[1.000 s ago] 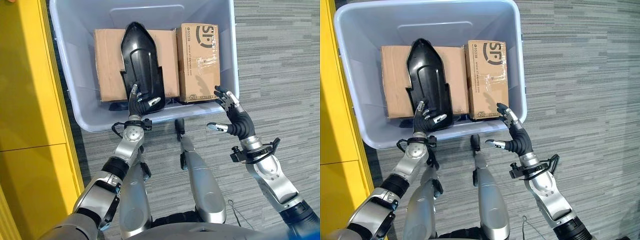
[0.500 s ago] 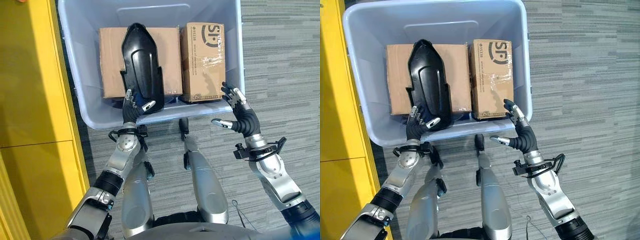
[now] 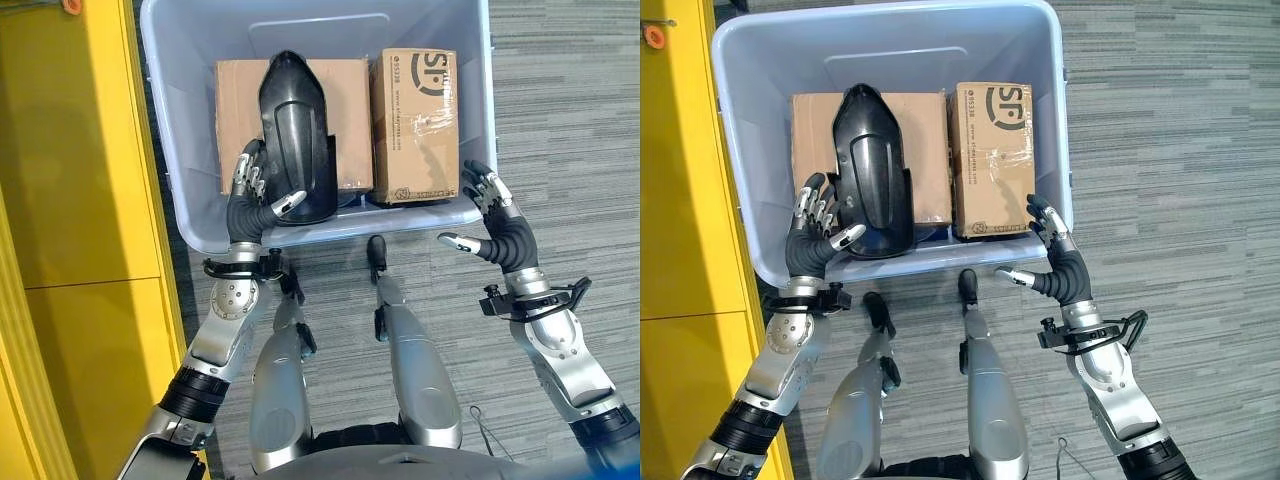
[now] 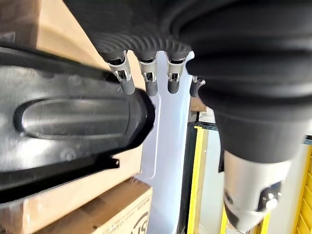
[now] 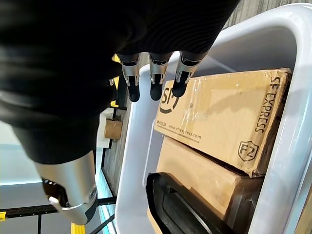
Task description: Move parts from the plastic box to the shelf.
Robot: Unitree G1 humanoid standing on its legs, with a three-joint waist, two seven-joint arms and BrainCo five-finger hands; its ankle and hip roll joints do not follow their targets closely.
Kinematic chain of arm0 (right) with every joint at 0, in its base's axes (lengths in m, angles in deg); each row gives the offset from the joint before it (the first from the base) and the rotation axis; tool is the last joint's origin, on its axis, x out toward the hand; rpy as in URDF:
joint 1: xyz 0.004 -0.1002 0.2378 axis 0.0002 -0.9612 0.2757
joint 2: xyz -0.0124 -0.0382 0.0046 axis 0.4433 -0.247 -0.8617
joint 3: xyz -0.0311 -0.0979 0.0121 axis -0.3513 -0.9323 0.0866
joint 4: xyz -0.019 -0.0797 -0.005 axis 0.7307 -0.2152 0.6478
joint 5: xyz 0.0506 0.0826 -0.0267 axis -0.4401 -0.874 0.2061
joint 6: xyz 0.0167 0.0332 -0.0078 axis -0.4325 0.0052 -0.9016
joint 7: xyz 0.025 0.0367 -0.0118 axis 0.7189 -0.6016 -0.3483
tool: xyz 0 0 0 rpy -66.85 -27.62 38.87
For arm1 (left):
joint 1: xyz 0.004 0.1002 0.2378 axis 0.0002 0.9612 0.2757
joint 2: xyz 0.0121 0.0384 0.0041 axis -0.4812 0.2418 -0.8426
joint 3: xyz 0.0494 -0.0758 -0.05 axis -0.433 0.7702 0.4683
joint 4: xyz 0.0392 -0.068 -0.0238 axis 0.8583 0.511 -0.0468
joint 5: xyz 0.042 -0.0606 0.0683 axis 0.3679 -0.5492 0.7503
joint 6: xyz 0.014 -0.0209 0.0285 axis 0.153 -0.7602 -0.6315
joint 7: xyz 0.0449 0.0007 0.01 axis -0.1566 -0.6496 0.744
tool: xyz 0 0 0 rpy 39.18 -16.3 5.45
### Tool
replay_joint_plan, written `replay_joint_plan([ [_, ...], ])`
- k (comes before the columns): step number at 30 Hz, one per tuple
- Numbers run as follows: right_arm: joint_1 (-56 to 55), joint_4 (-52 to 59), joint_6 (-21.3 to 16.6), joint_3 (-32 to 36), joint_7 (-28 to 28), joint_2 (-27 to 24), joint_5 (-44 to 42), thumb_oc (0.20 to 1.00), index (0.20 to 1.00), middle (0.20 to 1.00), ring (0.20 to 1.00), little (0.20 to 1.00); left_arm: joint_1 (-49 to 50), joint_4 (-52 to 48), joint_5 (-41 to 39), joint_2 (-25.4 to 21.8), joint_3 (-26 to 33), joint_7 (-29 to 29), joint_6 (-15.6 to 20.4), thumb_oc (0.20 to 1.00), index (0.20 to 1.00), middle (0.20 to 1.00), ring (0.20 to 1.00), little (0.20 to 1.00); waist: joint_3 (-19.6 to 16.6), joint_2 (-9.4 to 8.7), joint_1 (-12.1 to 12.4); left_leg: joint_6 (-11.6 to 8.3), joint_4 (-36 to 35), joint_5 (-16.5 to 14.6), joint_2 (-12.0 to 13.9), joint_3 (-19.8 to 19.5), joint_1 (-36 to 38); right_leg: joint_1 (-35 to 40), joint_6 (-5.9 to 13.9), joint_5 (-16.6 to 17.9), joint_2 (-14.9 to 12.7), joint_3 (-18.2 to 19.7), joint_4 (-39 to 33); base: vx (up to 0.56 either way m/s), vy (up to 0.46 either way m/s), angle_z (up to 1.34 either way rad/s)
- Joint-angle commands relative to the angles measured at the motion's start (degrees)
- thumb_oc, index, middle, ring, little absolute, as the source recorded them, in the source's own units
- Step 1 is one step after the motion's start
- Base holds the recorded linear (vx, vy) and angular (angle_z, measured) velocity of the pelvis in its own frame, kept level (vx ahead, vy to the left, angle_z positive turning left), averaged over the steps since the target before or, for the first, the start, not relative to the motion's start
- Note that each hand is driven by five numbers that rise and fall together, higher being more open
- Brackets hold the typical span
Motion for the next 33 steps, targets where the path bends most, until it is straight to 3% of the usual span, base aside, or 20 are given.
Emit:
replay_joint_plan([
  [1,-1.58,4.35,-2.98,2.79,-0.3,0.07,1.61,1.0,1.0,1.0,1.0,1.0,0.06,-1.59,5.39,-1.94,2.71,0.99,3.18,1.0,1.0,1.0,1.0,1.0,-1.71,-1.94,-0.68,-2.65,2.25,-1.6,2.78,-3.31,1.3,1.31,5.79,-1.06,-5.31,-2.71,2.94,0.0,0.0,0.0],
  [15,0.08,2.43,-3.47,1.7,1.44,0.45,1.0,1.0,1.0,1.0,1.0,1.0,-3.48,10.4,9.56,-0.21,5.24,7.87,1.79,1.0,1.0,1.0,1.0,1.0,-1.71,-3.07,-0.86,-2.66,2.0,-1.15,2.9,-3.26,0.11,-0.04,5.65,-1.09,-4.96,-2.83,3.18,0.0,0.0,0.0],
  [22,0.75,1.58,-3.8,0.68,1.61,-0.26,0.02,1.0,1.0,1.0,1.0,1.0,-8.54,19.56,12.79,-0.95,6.55,13.17,-0.14,1.0,1.0,1.0,1.0,1.0,-1.71,-4.59,-1.81,-2.93,2.46,-1.09,3.31,-2.69,-1.32,-1.83,5.49,-0.95,-4.55,-2.21,3.49,0.01,0.008,-0.04],
  [33,1.42,1.65,-4.57,-2.18,1.13,-1.34,-1.97,1.0,1.0,1.0,1.0,1.0,-19.33,34.36,16.15,-1.37,1.25,14.98,-4.16,1.0,1.0,1.0,1.0,1.0,-1.71,-6.36,-4.0,-3.12,2.68,-1.03,3.74,-2.19,-2.03,-3.36,5.28,-1.06,-3.91,-1.52,4.19,0.0,0.001,-0.03],
])
